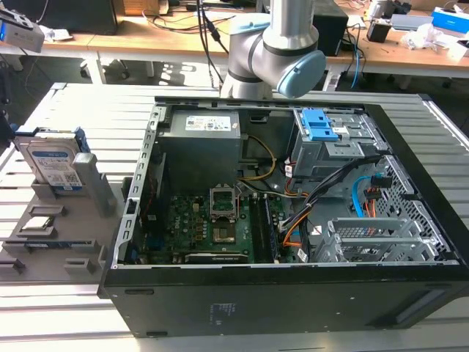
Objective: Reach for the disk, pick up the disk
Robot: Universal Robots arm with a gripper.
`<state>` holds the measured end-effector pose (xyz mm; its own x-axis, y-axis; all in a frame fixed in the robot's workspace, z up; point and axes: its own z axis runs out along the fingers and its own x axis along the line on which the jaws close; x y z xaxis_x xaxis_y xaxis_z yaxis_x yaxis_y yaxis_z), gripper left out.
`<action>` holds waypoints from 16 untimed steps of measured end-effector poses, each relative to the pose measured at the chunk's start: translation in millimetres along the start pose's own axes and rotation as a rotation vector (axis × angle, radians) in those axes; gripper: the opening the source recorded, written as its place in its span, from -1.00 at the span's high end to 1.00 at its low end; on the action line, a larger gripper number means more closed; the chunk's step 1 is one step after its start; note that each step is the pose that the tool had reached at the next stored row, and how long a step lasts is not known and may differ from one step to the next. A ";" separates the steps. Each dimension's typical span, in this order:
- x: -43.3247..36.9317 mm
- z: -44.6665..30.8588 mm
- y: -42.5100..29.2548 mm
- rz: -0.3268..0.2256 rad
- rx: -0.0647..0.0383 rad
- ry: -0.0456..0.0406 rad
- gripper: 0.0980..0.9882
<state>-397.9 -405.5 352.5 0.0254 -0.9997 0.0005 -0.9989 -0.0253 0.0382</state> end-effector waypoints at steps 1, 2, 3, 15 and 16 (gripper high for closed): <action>0.0 0.0 0.0 0.000 0.000 0.0000 0.56; 0.0 0.0 0.0 0.000 0.000 0.0000 0.42; 0.0 0.0 0.0 0.000 0.000 0.0000 0.29; -41.6 7.0 -1.7 0.008 0.000 -0.0028 -0.13; -41.6 8.9 -2.0 0.012 0.000 -0.0030 -0.13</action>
<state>-397.3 -363.8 343.5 0.0134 -0.9999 -0.0021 -0.9992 -0.0134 0.0381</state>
